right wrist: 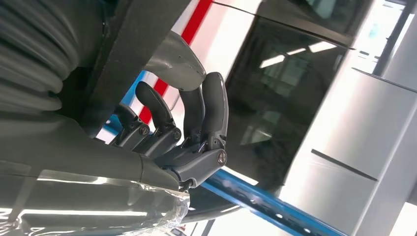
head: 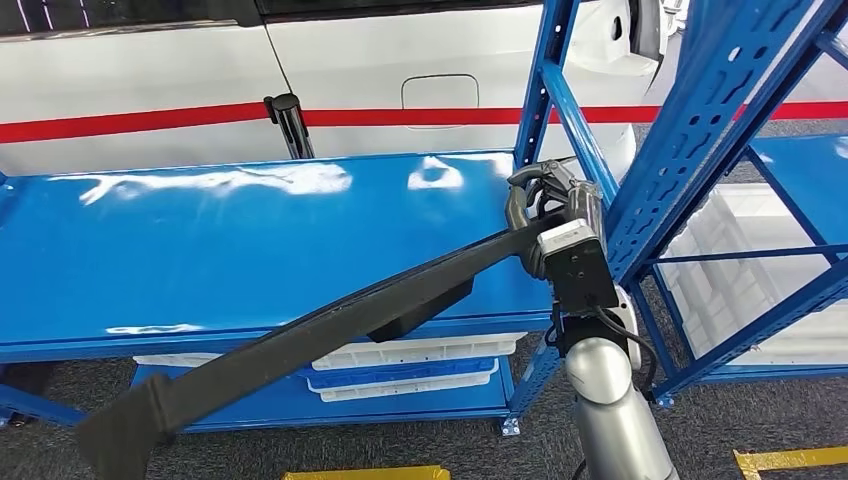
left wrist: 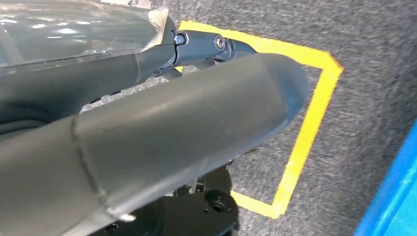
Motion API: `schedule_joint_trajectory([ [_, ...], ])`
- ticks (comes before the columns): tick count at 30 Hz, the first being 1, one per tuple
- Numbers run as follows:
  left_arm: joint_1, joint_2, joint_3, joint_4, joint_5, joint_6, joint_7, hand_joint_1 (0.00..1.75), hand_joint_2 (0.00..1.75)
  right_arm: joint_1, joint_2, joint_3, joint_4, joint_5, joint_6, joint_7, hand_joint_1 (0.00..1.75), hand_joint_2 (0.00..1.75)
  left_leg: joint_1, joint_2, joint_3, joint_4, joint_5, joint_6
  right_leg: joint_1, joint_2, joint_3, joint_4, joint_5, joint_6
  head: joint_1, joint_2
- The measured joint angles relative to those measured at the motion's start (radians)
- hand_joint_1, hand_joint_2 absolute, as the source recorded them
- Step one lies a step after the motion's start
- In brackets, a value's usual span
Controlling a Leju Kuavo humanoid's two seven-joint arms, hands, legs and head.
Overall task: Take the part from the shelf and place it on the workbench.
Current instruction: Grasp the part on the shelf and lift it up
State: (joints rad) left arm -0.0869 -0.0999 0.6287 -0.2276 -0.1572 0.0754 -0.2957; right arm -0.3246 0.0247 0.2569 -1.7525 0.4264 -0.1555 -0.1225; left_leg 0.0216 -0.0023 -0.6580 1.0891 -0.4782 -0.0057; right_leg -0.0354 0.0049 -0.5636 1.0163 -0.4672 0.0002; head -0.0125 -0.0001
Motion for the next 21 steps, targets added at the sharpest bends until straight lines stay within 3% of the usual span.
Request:
schedule_joint_trajectory([
  [2, -0.002, 0.0, 0.0, 0.0, 0.001, 0.0, 0.003, 0.0, 0.0, -0.016, -0.003, 0.001, 0.025, 0.021, 0.018, 0.024, 1.75, 1.75, 0.001, 0.0, -0.044, 0.129, -0.087, -0.006, 0.006, -0.002, -0.019, 0.0, 0.014, -0.012, -0.001, 0.0],
  [3, -0.003, 0.0, 0.0, 0.0, 0.002, 0.0, 0.005, 0.0, 0.0, -0.026, -0.005, 0.002, 0.043, 0.032, 0.026, 0.035, 1.75, 1.75, 0.001, 0.0, -0.057, 0.183, -0.113, -0.008, 0.009, -0.002, -0.029, 0.001, 0.021, -0.014, -0.001, 0.0],
  [4, -0.005, 0.0, 0.0, 0.0, 0.004, 0.0, 0.006, 0.0, 0.0, -0.036, -0.006, 0.004, 0.062, 0.043, 0.033, 0.045, 1.75, 1.75, 0.001, 0.0, -0.056, 0.208, -0.12, -0.007, 0.012, -0.002, -0.038, 0.001, 0.028, -0.015, -0.001, 0.0],
  [5, -0.006, 0.001, 0.0, 0.0, 0.006, 0.0, 0.008, 0.0, 0.0, -0.049, -0.008, 0.007, 0.082, 0.054, 0.04, 0.055, 1.75, 1.75, 0.0, 0.0, -0.034, 0.192, -0.108, -0.004, 0.014, -0.002, -0.047, 0.001, 0.036, -0.014, -0.001, 0.0],
  [8, -0.014, 0.003, 0.002, 0.0, 0.009, -0.003, 0.007, 0.0, 0.0, -0.1, -0.011, 0.021, 0.14, 0.086, 0.049, 0.078, 1.75, 1.75, -0.005, 0.0, 0.106, -0.003, -0.05, 0.016, 0.019, -0.002, -0.063, 0.001, 0.055, -0.005, 0.0, 0.0],
  [10, -0.019, 0.006, 0.006, -0.001, 0.014, -0.013, 0.0, 0.0, 0.0, -0.144, -0.013, 0.035, 0.181, 0.116, 0.049, 0.095, 1.75, 1.75, -0.014, -0.001, 0.149, -0.073, -0.038, 0.026, 0.02, -0.004, -0.065, 0.0, 0.067, 0.008, 0.0, 0.0],
  [13, -0.024, 0.006, 0.017, -0.001, 0.022, -0.034, -0.012, 0.0, 0.0, -0.216, -0.017, 0.06, 0.243, 0.156, 0.05, 0.121, 1.75, 1.75, -0.018, 0.002, 0.139, -0.091, -0.013, 0.041, 0.02, -0.005, -0.077, 0.001, 0.075, 0.026, -0.003, 0.0],
  [15, -0.032, 0.004, 0.023, -0.001, 0.022, -0.044, -0.016, 0.0, 0.0, -0.267, -0.022, 0.076, 0.278, 0.196, 0.045, 0.141, 1.75, 1.75, -0.014, 0.006, 0.122, -0.103, 0.015, 0.055, 0.022, -0.005, -0.108, 0.057, 0.027, 0.019, -0.001, 0.0],
  [17, -0.042, 0.003, 0.025, -0.001, 0.022, -0.053, -0.021, 0.0, 0.0, -0.311, -0.026, 0.094, 0.306, 0.251, 0.033, 0.163, 1.75, 1.75, -0.015, 0.008, 0.095, -0.104, 0.037, 0.061, 0.021, -0.005, -0.152, 0.183, -0.053, 0.01, 0.0, 0.0],
  [18, -0.045, 0.003, 0.026, -0.001, 0.021, -0.058, -0.023, 0.0, 0.0, -0.325, -0.028, 0.102, 0.316, 0.27, 0.028, 0.171, 1.75, 1.75, -0.015, 0.008, 0.083, -0.104, 0.046, 0.061, 0.02, -0.005, -0.167, 0.242, -0.078, 0.011, 0.001, 0.0],
  [20, -0.049, 0.001, 0.026, -0.001, 0.02, -0.065, -0.026, 0.0, 0.0, -0.345, -0.03, 0.114, 0.332, 0.282, 0.025, 0.179, 1.75, 1.75, -0.015, 0.008, 0.062, -0.103, 0.061, 0.059, 0.019, -0.005, -0.169, 0.299, -0.09, 0.022, 0.002, 0.0],
  [21, -0.051, -0.001, 0.026, -0.001, 0.019, -0.068, -0.027, 0.0, 0.0, -0.354, -0.03, 0.119, 0.338, 0.282, 0.026, 0.18, 1.75, 1.75, -0.015, 0.009, 0.053, -0.102, 0.068, 0.057, 0.019, -0.005, -0.149, 0.282, -0.078, 0.031, 0.003, 0.0],
])
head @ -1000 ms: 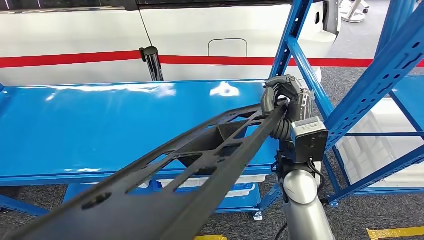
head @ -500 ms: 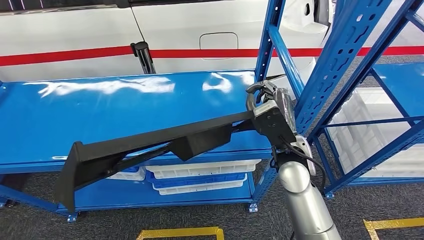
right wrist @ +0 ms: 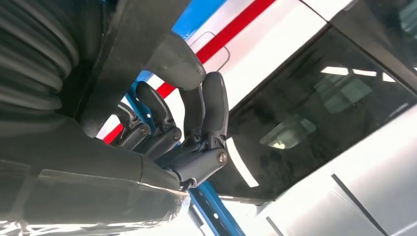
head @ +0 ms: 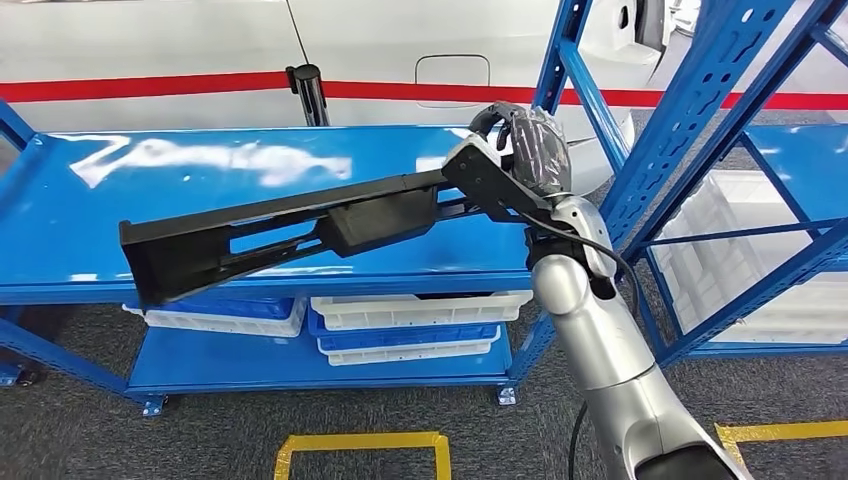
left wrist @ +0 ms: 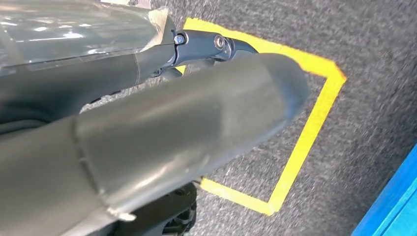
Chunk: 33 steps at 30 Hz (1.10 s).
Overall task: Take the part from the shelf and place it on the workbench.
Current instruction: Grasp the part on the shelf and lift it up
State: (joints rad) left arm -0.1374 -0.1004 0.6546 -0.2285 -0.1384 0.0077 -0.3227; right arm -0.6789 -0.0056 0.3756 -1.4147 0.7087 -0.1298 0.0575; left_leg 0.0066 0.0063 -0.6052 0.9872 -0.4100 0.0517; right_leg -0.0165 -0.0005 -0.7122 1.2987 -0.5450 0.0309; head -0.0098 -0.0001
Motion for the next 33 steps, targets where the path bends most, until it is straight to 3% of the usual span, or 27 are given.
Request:
schedule_joint_trajectory([
  [2, -0.005, -0.002, 0.0, 0.0, -0.001, -0.006, -0.002, 0.0, 0.0, -0.026, 0.0, 0.014, 0.013, 0.004, 0.001, 0.001, 1.75, 1.75, 0.0, 0.0, -0.019, 0.005, 0.014, -0.007, -0.002, -0.001, 0.088, -0.114, 0.034, 0.015, 0.0, 0.0],
  [4, -0.012, -0.003, 0.0, 0.0, -0.001, -0.01, -0.005, 0.0, 0.0, -0.06, 0.002, 0.032, 0.029, 0.013, 0.001, 0.002, 1.75, 1.75, -0.003, 0.001, -0.038, 0.014, 0.026, -0.018, 0.001, 0.0, 0.178, -0.247, 0.042, 0.014, 0.0, 0.0],
  [5, -0.016, -0.003, 0.0, -0.001, -0.002, -0.012, -0.007, 0.0, 0.0, -0.076, 0.003, 0.04, 0.038, 0.018, 0.002, 0.003, 1.75, 1.75, -0.005, 0.002, -0.044, 0.018, 0.032, -0.023, 0.004, 0.001, 0.197, -0.281, 0.038, 0.009, 0.0, 0.0],
  [7, -0.024, -0.003, 0.0, -0.001, -0.006, -0.016, -0.01, 0.0, 0.0, -0.102, 0.006, 0.056, 0.059, 0.028, 0.002, 0.007, 1.75, 1.75, -0.005, 0.002, -0.051, 0.019, 0.046, -0.035, 0.006, 0.002, 0.192, -0.295, 0.041, -0.005, -0.002, 0.0],
  [9, -0.03, -0.003, 0.0, -0.001, -0.01, -0.018, -0.012, 0.0, 0.0, -0.124, 0.008, 0.071, 0.079, 0.036, 0.001, 0.011, 1.75, 1.75, -0.001, -0.003, -0.064, 0.039, 0.022, -0.047, -0.003, -0.001, 0.181, -0.298, 0.057, -0.026, -0.003, 0.0],
  [11, -0.036, -0.004, 0.0, -0.001, -0.011, -0.019, -0.013, 0.0, 0.0, -0.14, 0.012, 0.081, 0.093, 0.041, 0.0, 0.012, 1.75, 1.75, 0.006, -0.007, -0.098, 0.129, -0.063, -0.06, -0.009, -0.004, 0.164, -0.299, 0.077, -0.044, -0.007, 0.0],
  [13, -0.042, -0.004, 0.0, -0.001, -0.013, -0.019, -0.014, 0.0, 0.0, -0.145, 0.014, 0.089, 0.105, 0.045, -0.001, 0.012, 1.75, 1.75, 0.012, -0.008, -0.133, 0.26, -0.141, -0.072, -0.007, -0.004, 0.14, -0.298, 0.097, -0.05, -0.009, 0.0],
  [14, -0.045, -0.004, 0.0, -0.001, -0.015, -0.019, -0.014, 0.0, 0.0, -0.145, 0.013, 0.093, 0.111, 0.048, -0.002, 0.011, 1.75, 1.75, 0.015, -0.009, -0.137, 0.302, -0.152, -0.076, -0.007, -0.004, 0.129, -0.298, 0.106, -0.049, -0.009, 0.0],
  [15, -0.047, -0.004, 0.0, -0.001, -0.016, -0.019, -0.014, 0.0, 0.0, -0.144, 0.012, 0.096, 0.117, 0.05, -0.002, 0.011, 1.75, 1.75, 0.019, -0.008, -0.126, 0.311, -0.143, -0.08, -0.008, -0.004, 0.118, -0.297, 0.115, -0.046, -0.009, 0.0],
  [17, -0.052, -0.004, 0.0, -0.001, -0.019, -0.019, -0.014, 0.0, 0.0, -0.144, 0.008, 0.101, 0.127, 0.056, -0.003, 0.01, 1.75, 1.75, 0.027, -0.008, -0.047, 0.221, -0.098, -0.083, -0.011, -0.003, 0.098, -0.294, 0.131, -0.037, -0.01, 0.0],
  [19, -0.058, -0.004, 0.0, -0.001, -0.019, -0.019, -0.015, 0.0, 0.0, -0.145, 0.003, 0.104, 0.135, 0.061, -0.005, 0.007, 1.75, 1.75, 0.028, -0.011, 0.048, 0.086, -0.081, -0.081, -0.01, -0.003, 0.084, -0.29, 0.144, -0.022, -0.009, 0.0],
  [20, -0.06, -0.004, 0.0, -0.001, -0.019, -0.019, -0.016, 0.0, 0.0, -0.146, 0.0, 0.105, 0.139, 0.063, -0.006, 0.005, 1.75, 1.75, 0.026, -0.012, 0.073, 0.044, -0.084, -0.077, -0.008, -0.003, 0.079, -0.29, 0.151, -0.013, -0.009, 0.0],
  [23, -0.063, -0.005, -0.001, -0.001, -0.023, -0.019, -0.018, 0.0, 0.0, -0.146, -0.013, 0.111, 0.151, 0.066, -0.009, -0.002, 1.75, 1.75, 0.015, -0.01, 0.068, 0.019, -0.071, -0.049, -0.005, -0.005, 0.069, -0.294, 0.17, 0.011, -0.008, 0.0],
  [24, -0.065, -0.006, -0.001, -0.001, -0.025, -0.02, -0.019, 0.0, 0.0, -0.147, -0.02, 0.113, 0.155, 0.068, -0.008, -0.004, 1.75, 1.75, 0.014, -0.007, 0.06, 0.015, -0.059, -0.035, -0.004, -0.004, 0.058, -0.281, 0.158, 0.012, -0.007, 0.0],
  [26, -0.069, -0.008, -0.001, -0.001, -0.028, -0.02, -0.02, 0.0, 0.0, -0.146, -0.036, 0.116, 0.163, 0.07, -0.008, -0.005, 1.75, 1.75, 0.012, -0.003, 0.036, 0.009, -0.033, -0.011, -0.004, -0.003, 0.021, -0.197, 0.087, 0.0, -0.004, 0.0],
  [28, -0.07, -0.008, -0.001, -0.001, -0.03, -0.02, -0.021, 0.0, 0.0, -0.143, -0.047, 0.119, 0.169, 0.07, -0.007, -0.006, 1.75, 1.75, 0.007, -0.002, 0.004, 0.01, -0.009, -0.003, -0.004, -0.003, -0.02, -0.061, 0.011, -0.008, 0.0, 0.0],
  [29, -0.071, -0.008, -0.001, -0.001, -0.03, -0.02, -0.021, 0.0, 0.0, -0.141, -0.052, 0.121, 0.173, 0.071, -0.006, -0.006, 1.75, 1.75, 0.006, -0.002, -0.012, 0.01, 0.004, -0.003, -0.003, -0.002, -0.026, -0.012, -0.005, -0.004, 0.0, 0.0],
  [30, -0.071, -0.008, -0.001, -0.001, -0.03, -0.02, -0.021, 0.0, 0.0, -0.138, -0.056, 0.123, 0.176, 0.072, -0.005, -0.006, 1.75, 1.75, 0.004, -0.001, -0.029, 0.011, 0.016, -0.003, -0.003, -0.002, -0.018, 0.007, -0.002, 0.004, 0.001, 0.0],
  [31, -0.071, -0.009, -0.001, -0.001, -0.03, -0.02, -0.021, 0.0, 0.0, -0.136, -0.06, 0.125, 0.178, 0.073, -0.002, -0.006, 1.75, 1.75, 0.003, -0.001, -0.044, 0.012, 0.028, -0.005, -0.002, -0.002, 0.012, -0.013, 0.015, 0.013, 0.001, 0.0],
  [33, -0.071, -0.009, -0.001, -0.001, -0.03, -0.02, -0.022, 0.0, 0.0, -0.133, -0.064, 0.128, 0.18, 0.076, 0.004, -0.007, 1.75, 1.75, 0.001, -0.001, -0.071, 0.015, 0.049, -0.012, -0.001, -0.002, 0.114, -0.138, 0.039, 0.02, 0.001, 0.0],
])
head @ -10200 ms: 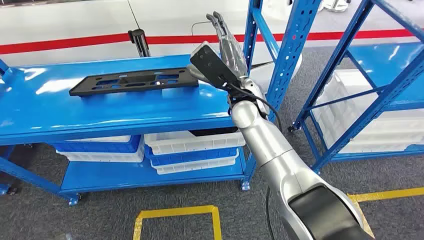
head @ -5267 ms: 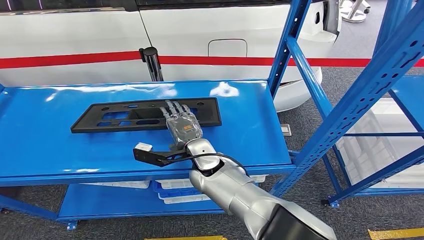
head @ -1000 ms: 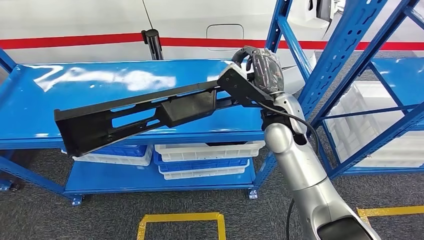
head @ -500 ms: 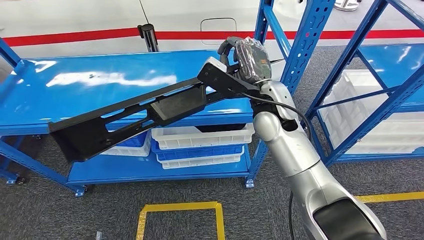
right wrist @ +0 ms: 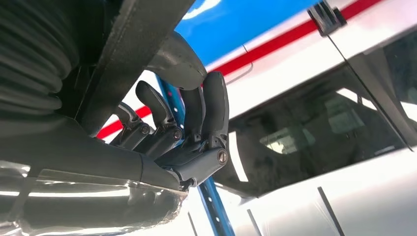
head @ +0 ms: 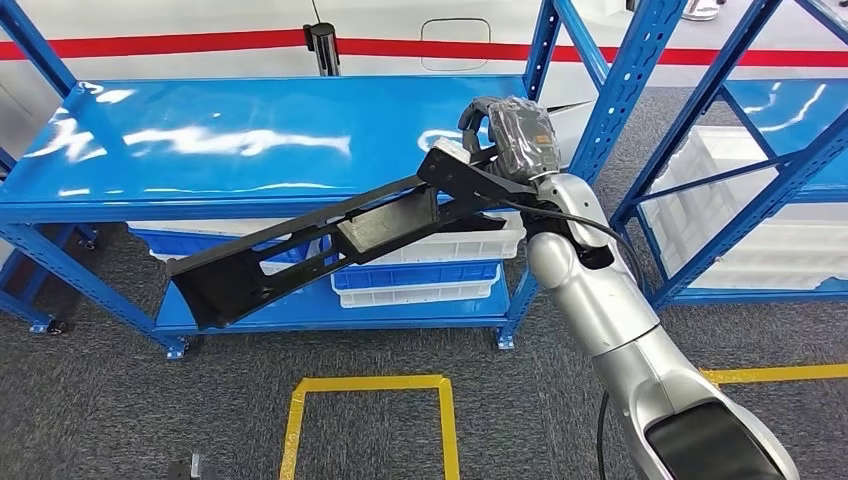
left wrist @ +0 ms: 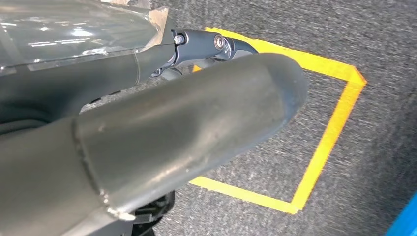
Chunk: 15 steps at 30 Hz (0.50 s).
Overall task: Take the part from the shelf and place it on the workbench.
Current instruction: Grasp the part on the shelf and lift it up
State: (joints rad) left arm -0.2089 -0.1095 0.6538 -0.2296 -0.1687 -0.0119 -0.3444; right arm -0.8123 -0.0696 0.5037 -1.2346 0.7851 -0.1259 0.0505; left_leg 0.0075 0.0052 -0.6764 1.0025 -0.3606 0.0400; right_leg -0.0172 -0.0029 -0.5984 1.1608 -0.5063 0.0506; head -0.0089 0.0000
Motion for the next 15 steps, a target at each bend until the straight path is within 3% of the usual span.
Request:
schedule_joint_trajectory([
  [1, -0.001, 0.0, 0.0, 0.0, 0.0, 0.0, 0.0, 0.0, 0.0, 0.001, 0.0, 0.002, 0.0, 0.002, 0.003, -0.001, 1.75, 1.75, -0.001, 0.0, -0.01, 0.002, 0.01, -0.005, 0.004, 0.001, 0.051, -0.072, -0.004, -0.005, -0.001, 0.0],
  [2, -0.002, 0.0, 0.0, 0.0, 0.001, 0.001, -0.001, 0.0, 0.0, 0.001, 0.0, 0.003, 0.001, 0.003, 0.006, -0.003, 1.75, 1.75, -0.003, 0.001, -0.017, 0.003, 0.02, -0.01, 0.009, 0.001, 0.081, -0.125, -0.013, -0.013, -0.001, 0.0],
  [3, -0.002, 0.0, 0.0, 0.0, 0.001, 0.001, -0.002, 0.0, 0.0, 0.001, 0.0, 0.004, 0.002, 0.005, 0.009, -0.005, 1.75, 1.75, -0.003, 0.002, -0.021, 0.002, 0.029, -0.016, 0.014, 0.002, 0.096, -0.156, -0.022, -0.021, -0.002, 0.0],
  [5, -0.001, 0.0, 0.0, 0.0, 0.005, 0.001, -0.003, 0.0, 0.0, 0.002, 0.001, 0.006, 0.005, 0.006, 0.017, -0.011, 1.75, 1.75, 0.002, 0.002, -0.024, 0.0, 0.038, -0.03, 0.013, 0.001, 0.086, -0.167, -0.013, -0.041, -0.003, 0.0],
  [7, 0.001, 0.001, 0.0, 0.0, 0.01, 0.002, -0.003, 0.0, 0.0, 0.001, 0.004, 0.01, 0.01, 0.004, 0.025, -0.018, 1.75, 1.75, 0.007, -0.001, -0.035, 0.026, -0.006, -0.042, 0.004, -0.001, 0.078, -0.172, 0.008, -0.062, -0.005, 0.0],
  [8, 0.002, 0.002, 0.0, 0.0, 0.012, 0.002, -0.004, 0.0, 0.0, 0.0, 0.006, 0.012, 0.013, 0.002, 0.03, -0.023, 1.75, 1.75, 0.01, -0.003, -0.046, 0.068, -0.057, -0.046, 0.0, -0.002, 0.07, -0.173, 0.022, -0.069, -0.007, 0.0],
  [10, 0.003, 0.002, 0.0, 0.0, 0.016, 0.002, -0.005, 0.0, 0.0, -0.001, 0.009, 0.016, 0.019, -0.006, 0.04, -0.032, 1.75, 1.75, 0.013, -0.004, -0.067, 0.19, -0.159, -0.054, 0.001, -0.002, 0.047, -0.172, 0.044, -0.074, -0.011, 0.0],
  [11, 0.003, 0.002, 0.0, 0.0, 0.018, 0.002, -0.007, 0.0, 0.0, -0.001, 0.01, 0.018, 0.023, -0.01, 0.046, -0.036, 1.75, 1.75, 0.015, -0.004, -0.073, 0.249, -0.184, -0.059, 0.002, -0.002, 0.033, -0.17, 0.055, -0.073, -0.011, 0.0],
  [13, 0.005, 0.002, 0.0, 0.0, 0.021, 0.002, -0.009, 0.0, 0.0, -0.001, 0.01, 0.022, 0.031, -0.017, 0.055, -0.042, 1.75, 1.75, 0.02, -0.003, -0.048, 0.285, -0.153, -0.066, 0.001, -0.002, 0.005, -0.166, 0.073, -0.067, -0.011, 0.0],
  [15, 0.006, 0.004, 0.0, 0.0, 0.023, 0.002, -0.012, 0.0, 0.0, -0.007, 0.009, 0.027, 0.039, -0.02, 0.064, -0.046, 1.75, 1.75, 0.025, -0.004, 0.037, 0.196, -0.112, -0.066, 0.001, -0.002, -0.02, -0.157, 0.087, -0.058, -0.012, 0.0],
])
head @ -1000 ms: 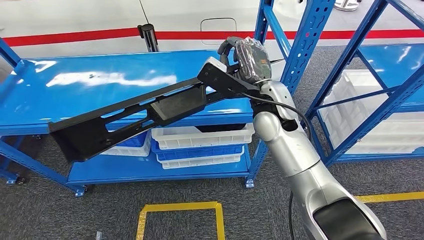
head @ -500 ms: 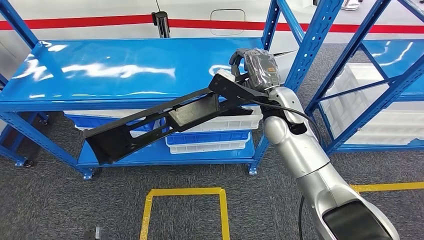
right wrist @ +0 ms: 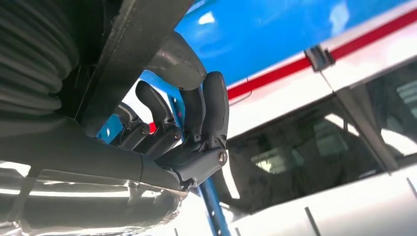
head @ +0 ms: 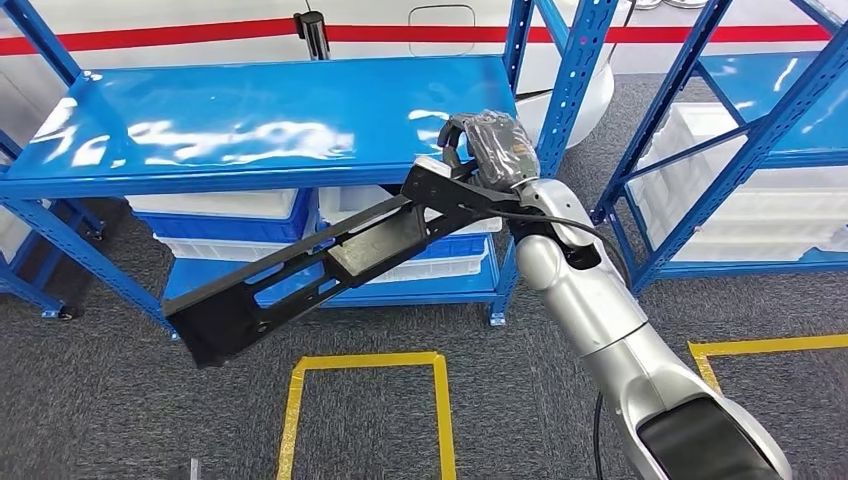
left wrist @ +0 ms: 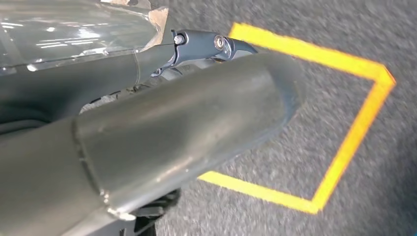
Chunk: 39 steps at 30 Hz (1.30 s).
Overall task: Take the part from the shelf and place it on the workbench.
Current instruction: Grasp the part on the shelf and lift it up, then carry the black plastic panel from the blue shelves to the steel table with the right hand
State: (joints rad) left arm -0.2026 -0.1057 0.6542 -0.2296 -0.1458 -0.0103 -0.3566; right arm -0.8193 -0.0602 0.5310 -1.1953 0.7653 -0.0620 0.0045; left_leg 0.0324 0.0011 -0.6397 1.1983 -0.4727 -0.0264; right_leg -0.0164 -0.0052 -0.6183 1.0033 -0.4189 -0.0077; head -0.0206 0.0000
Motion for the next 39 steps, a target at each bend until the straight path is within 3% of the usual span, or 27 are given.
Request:
schedule_joint_trajectory([
  [2, 0.001, 0.003, 0.0, 0.0, 0.006, 0.0, -0.004, 0.0, 0.0, -0.012, 0.0, 0.004, 0.007, -0.004, 0.009, -0.002, 1.75, 1.75, -0.003, -0.003, 0.083, -0.12, -0.013, 0.008, 0.002, -0.001, -0.015, 0.008, 0.011, 0.012, 0.001, 0.0],
  [3, 0.001, 0.004, 0.0, 0.0, 0.009, 0.0, -0.006, 0.0, 0.0, -0.02, 0.001, 0.006, 0.01, -0.006, 0.014, -0.002, 1.75, 1.75, -0.008, -0.005, 0.103, -0.156, -0.027, 0.013, 0.002, -0.002, -0.02, 0.009, 0.018, 0.021, 0.001, 0.0],
  [5, 0.003, 0.006, 0.001, 0.0, 0.013, -0.001, -0.009, 0.0, 0.0, -0.03, 0.001, 0.01, 0.017, -0.011, 0.023, -0.003, 1.75, 1.75, -0.014, -0.004, 0.103, -0.179, -0.025, 0.029, 0.005, -0.003, -0.028, 0.01, 0.032, 0.04, 0.003, 0.0],
  [6, 0.005, 0.006, 0.001, 0.0, 0.015, -0.002, -0.011, 0.0, 0.0, -0.032, 0.001, 0.013, 0.02, -0.013, 0.026, -0.003, 1.75, 1.75, -0.016, -0.001, 0.098, -0.185, -0.016, 0.04, 0.006, -0.002, -0.036, 0.017, 0.025, 0.045, 0.003, 0.0],
  [8, 0.008, 0.006, 0.001, 0.0, 0.017, -0.003, -0.013, 0.0, 0.0, -0.034, -0.001, 0.017, 0.026, -0.015, 0.031, -0.001, 1.75, 1.75, -0.017, 0.003, 0.082, -0.194, 0.008, 0.064, 0.01, 0.001, -0.064, 0.081, -0.033, 0.039, 0.008, 0.0],
  [10, 0.011, 0.007, 0.001, 0.0, 0.02, -0.003, -0.015, 0.0, 0.0, -0.035, -0.001, 0.021, 0.032, -0.019, 0.034, 0.0, 1.75, 1.75, -0.02, 0.005, 0.056, -0.194, 0.03, 0.074, 0.008, 0.004, -0.099, 0.206, -0.113, 0.028, 0.012, 0.0],
  [11, 0.013, 0.008, 0.001, 0.0, 0.021, -0.003, -0.016, 0.0, 0.0, -0.035, -0.001, 0.022, 0.034, -0.021, 0.035, 0.0, 1.75, 1.75, -0.022, 0.005, 0.042, -0.193, 0.04, 0.076, 0.007, 0.004, -0.11, 0.263, -0.134, 0.03, 0.012, 0.0],
  [12, 0.014, 0.009, 0.002, 0.0, 0.023, -0.003, -0.017, 0.0, 0.0, -0.035, -0.001, 0.024, 0.038, -0.023, 0.037, 0.0, 1.75, 1.75, -0.023, 0.005, 0.028, -0.193, 0.051, 0.076, 0.006, 0.005, -0.109, 0.297, -0.137, 0.036, 0.012, 0.0],
  [13, 0.016, 0.009, 0.002, 0.0, 0.026, -0.003, -0.017, 0.0, 0.0, -0.035, 0.0, 0.025, 0.041, -0.026, 0.04, 0.0, 1.75, 1.75, -0.024, 0.005, 0.014, -0.192, 0.062, 0.074, 0.005, 0.004, -0.092, 0.298, -0.122, 0.045, 0.012, 0.0],
  [15, 0.02, 0.009, 0.003, 0.0, 0.033, -0.002, -0.019, 0.0, 0.0, -0.04, 0.002, 0.026, 0.049, -0.033, 0.043, -0.001, 1.75, 1.75, -0.024, 0.005, -0.014, -0.188, 0.084, 0.067, 0.003, 0.004, -0.008, 0.198, -0.087, 0.058, 0.013, 0.0],
  [17, 0.023, 0.011, 0.004, 0.0, 0.04, -0.002, -0.022, 0.0, 0.0, -0.05, 0.009, 0.027, 0.055, -0.037, 0.044, -0.002, 1.75, 1.75, -0.026, 0.005, -0.034, -0.184, 0.103, 0.056, 0.006, 0.005, 0.087, 0.058, -0.091, 0.051, 0.012, 0.0],
  [19, 0.027, 0.012, 0.005, 0.0, 0.046, -0.003, -0.025, 0.0, 0.0, -0.058, 0.016, 0.028, 0.061, -0.04, 0.044, -0.003, 1.75, 1.75, -0.028, 0.006, -0.042, -0.184, 0.121, 0.045, 0.013, 0.007, 0.114, 0.005, -0.103, 0.035, 0.011, 0.0],
  [21, 0.03, 0.015, 0.008, 0.0, 0.048, -0.004, -0.026, 0.0, 0.0, -0.062, 0.02, 0.029, 0.068, -0.041, 0.044, -0.004, 1.75, 1.75, -0.025, 0.004, -0.05, -0.181, 0.126, 0.035, 0.004, 0.005, 0.097, 0.006, -0.086, 0.018, 0.011, 0.0],
  [22, 0.033, 0.016, 0.01, 0.0, 0.049, -0.004, -0.027, 0.0, 0.0, -0.065, 0.022, 0.03, 0.072, -0.042, 0.044, -0.004, 1.75, 1.75, -0.023, 0.001, -0.06, -0.163, 0.102, 0.03, 0.0, 0.003, 0.087, 0.006, -0.074, 0.006, 0.01, 0.0],
  [25, 0.035, 0.017, 0.018, 0.0, 0.05, -0.009, -0.032, 0.0, 0.0, -0.076, 0.035, 0.033, 0.084, -0.046, 0.044, -0.006, 1.75, 1.75, -0.016, -0.003, -0.106, -0.008, -0.04, 0.015, -0.001, 0.001, 0.048, 0.008, -0.036, -0.015, 0.007, 0.0],
  [26, 0.035, 0.017, 0.019, 0.0, 0.051, -0.01, -0.035, 0.0, 0.0, -0.079, 0.038, 0.034, 0.088, -0.048, 0.044, -0.006, 1.75, 1.75, -0.014, -0.003, -0.116, 0.052, -0.067, 0.011, 0.002, 0.001, 0.032, 0.008, -0.024, -0.016, 0.006, 0.0],
  [27, 0.035, 0.018, 0.021, 0.0, 0.051, -0.011, -0.037, 0.0, 0.0, -0.08, 0.04, 0.035, 0.093, -0.05, 0.043, -0.007, 1.75, 1.75, -0.013, -0.003, -0.114, 0.091, -0.071, 0.009, 0.004, 0.001, 0.017, 0.008, -0.011, -0.015, 0.007, 0.0],
  [28, 0.035, 0.018, 0.021, 0.0, 0.052, -0.012, -0.04, 0.0, 0.0, -0.081, 0.041, 0.035, 0.098, -0.052, 0.042, -0.007, 1.75, 1.75, -0.012, -0.003, -0.098, 0.1, -0.056, 0.008, 0.005, 0.001, 0.002, 0.009, 0.001, -0.013, 0.006, 0.0],
  [29, 0.035, 0.018, 0.021, 0.0, 0.052, -0.013, -0.042, 0.0, 0.0, -0.082, 0.041, 0.035, 0.102, -0.055, 0.041, -0.008, 1.75, 1.75, -0.011, -0.003, -0.064, 0.073, -0.03, 0.009, 0.005, 0.001, -0.013, 0.01, 0.012, -0.01, 0.006, 0.0],
  [31, 0.033, 0.018, 0.022, 0.0, 0.056, -0.014, -0.046, 0.0, 0.0, -0.088, 0.042, 0.034, 0.109, -0.062, 0.036, -0.01, 1.75, 1.75, -0.011, -0.005, 0.039, -0.058, -0.015, 0.014, 0.006, 0.002, -0.036, 0.012, 0.034, -0.001, 0.007, 0.0],
  [33, 0.032, 0.018, 0.022, 0.0, 0.059, -0.017, -0.048, 0.0, 0.0, -0.095, 0.043, 0.031, 0.114, -0.069, 0.025, -0.013, 1.75, 1.75, -0.018, -0.008, 0.103, -0.159, -0.032, 0.028, 0.008, 0.001, -0.046, 0.009, 0.054, 0.012, 0.008, 0.0],
  [34, 0.032, 0.019, 0.022, 0.0, 0.06, -0.018, -0.048, 0.0, 0.0, -0.098, 0.043, 0.03, 0.116, -0.072, 0.018, -0.016, 1.75, 1.75, -0.023, -0.009, 0.109, -0.176, -0.036, 0.036, 0.008, 0.0, -0.048, 0.006, 0.063, 0.019, 0.008, 0.0],
  [36, 0.032, 0.019, 0.023, 0.0, 0.06, -0.019, -0.048, 0.0, 0.0, -0.097, 0.043, 0.028, 0.121, -0.078, 0.002, -0.023, 1.75, 1.75, -0.025, -0.006, 0.095, -0.184, -0.013, 0.054, 0.009, 0.001, -0.054, 0.004, 0.071, 0.03, 0.007, 0.0],
  [37, 0.031, 0.019, 0.023, 0.0, 0.06, -0.019, -0.047, 0.0, 0.0, -0.095, 0.041, 0.026, 0.123, -0.08, -0.006, -0.025, 1.75, 1.75, -0.024, -0.003, 0.085, -0.189, 0.003, 0.065, 0.011, 0.002, -0.065, 0.017, 0.055, 0.029, 0.007, 0.0],
  [39, 0.03, 0.019, 0.024, 0.0, 0.06, -0.018, -0.045, 0.0, 0.0, -0.09, 0.038, 0.019, 0.125, -0.086, -0.023, -0.029, 1.75, 1.75, -0.021, 0.002, 0.057, -0.195, 0.035, 0.077, 0.01, 0.003, -0.1, 0.102, -0.031, 0.016, 0.01, 0.0],
])
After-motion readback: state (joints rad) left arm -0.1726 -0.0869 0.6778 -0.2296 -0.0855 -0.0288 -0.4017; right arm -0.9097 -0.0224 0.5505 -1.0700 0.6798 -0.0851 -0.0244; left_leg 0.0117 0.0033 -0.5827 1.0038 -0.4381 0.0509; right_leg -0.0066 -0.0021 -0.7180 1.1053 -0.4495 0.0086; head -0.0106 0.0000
